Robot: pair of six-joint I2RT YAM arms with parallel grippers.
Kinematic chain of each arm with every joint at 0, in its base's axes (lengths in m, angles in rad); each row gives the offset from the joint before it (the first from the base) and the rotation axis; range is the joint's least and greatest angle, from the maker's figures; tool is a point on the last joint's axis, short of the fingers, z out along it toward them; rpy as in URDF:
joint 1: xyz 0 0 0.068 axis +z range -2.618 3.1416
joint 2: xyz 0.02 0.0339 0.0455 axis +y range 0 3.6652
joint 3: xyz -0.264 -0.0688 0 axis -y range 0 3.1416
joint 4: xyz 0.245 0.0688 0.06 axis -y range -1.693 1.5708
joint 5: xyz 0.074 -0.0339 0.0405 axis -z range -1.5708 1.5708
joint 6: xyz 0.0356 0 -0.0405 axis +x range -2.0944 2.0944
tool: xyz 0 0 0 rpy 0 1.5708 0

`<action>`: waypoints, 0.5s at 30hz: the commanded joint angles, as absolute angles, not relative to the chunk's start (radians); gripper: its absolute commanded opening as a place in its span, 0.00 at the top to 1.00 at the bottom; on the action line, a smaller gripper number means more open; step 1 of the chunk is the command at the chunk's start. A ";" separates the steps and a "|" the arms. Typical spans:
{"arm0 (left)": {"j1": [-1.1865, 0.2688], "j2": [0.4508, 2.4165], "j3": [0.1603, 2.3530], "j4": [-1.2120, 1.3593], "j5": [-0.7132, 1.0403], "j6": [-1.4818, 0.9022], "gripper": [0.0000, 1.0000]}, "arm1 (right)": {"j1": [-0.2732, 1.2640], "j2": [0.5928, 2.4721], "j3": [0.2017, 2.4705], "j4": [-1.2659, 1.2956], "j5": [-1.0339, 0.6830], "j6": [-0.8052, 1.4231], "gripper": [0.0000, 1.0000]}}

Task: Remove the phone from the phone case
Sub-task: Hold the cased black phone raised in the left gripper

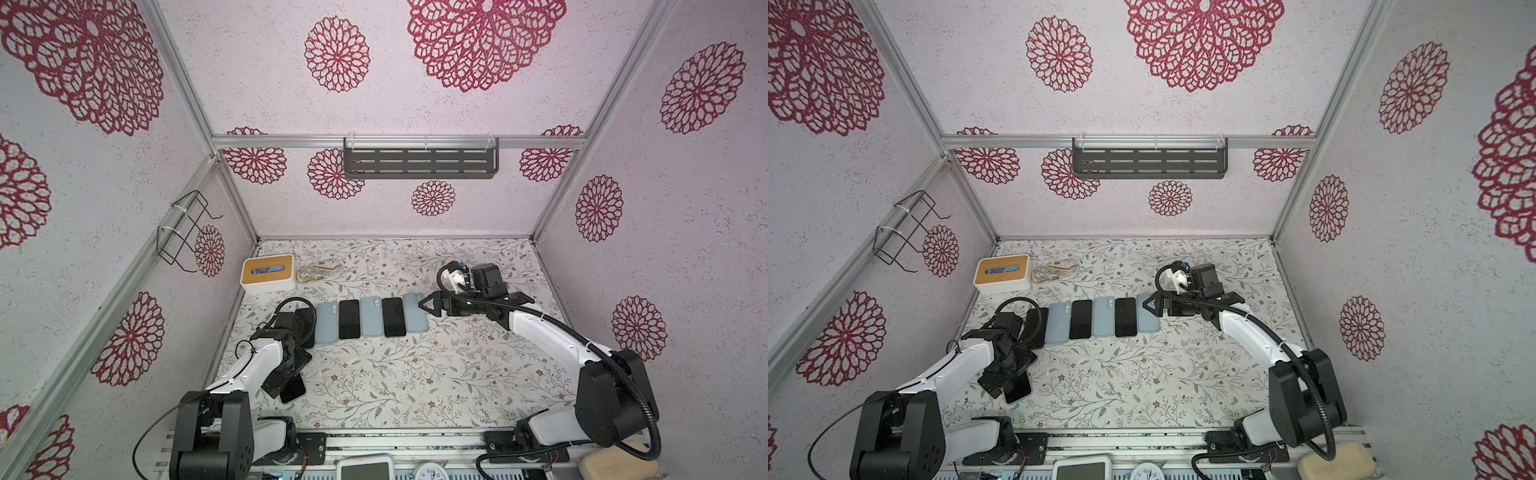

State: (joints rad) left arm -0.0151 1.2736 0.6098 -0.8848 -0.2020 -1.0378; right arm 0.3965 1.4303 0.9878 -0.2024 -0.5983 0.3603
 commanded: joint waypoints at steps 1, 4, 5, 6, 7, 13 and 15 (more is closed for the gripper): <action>-0.011 1.292 0.607 -0.931 -0.261 -1.034 0.03 | 0.401 1.415 1.015 -0.176 -0.629 0.371 0.01; -0.011 1.255 0.579 -0.897 -0.243 -1.017 0.03 | 0.400 1.398 1.016 -0.191 -0.629 0.368 0.01; -0.011 1.234 0.566 -0.884 -0.238 -1.016 0.04 | 0.400 1.393 1.018 -0.197 -0.625 0.367 0.01; -0.011 1.209 0.551 -0.870 -0.234 -1.014 0.05 | 0.400 1.386 1.020 -0.205 -0.619 0.365 0.01; -0.011 1.180 0.536 -0.851 -0.222 -1.011 0.06 | 0.401 1.379 1.021 -0.213 -0.614 0.365 0.01; 0.012 1.060 0.461 -0.765 -0.146 -0.994 0.13 | 0.402 1.347 1.033 -0.239 -0.592 0.383 0.01; 0.014 1.022 0.442 -0.742 -0.112 -0.996 0.13 | 0.401 1.343 1.044 -0.260 -0.582 0.383 0.01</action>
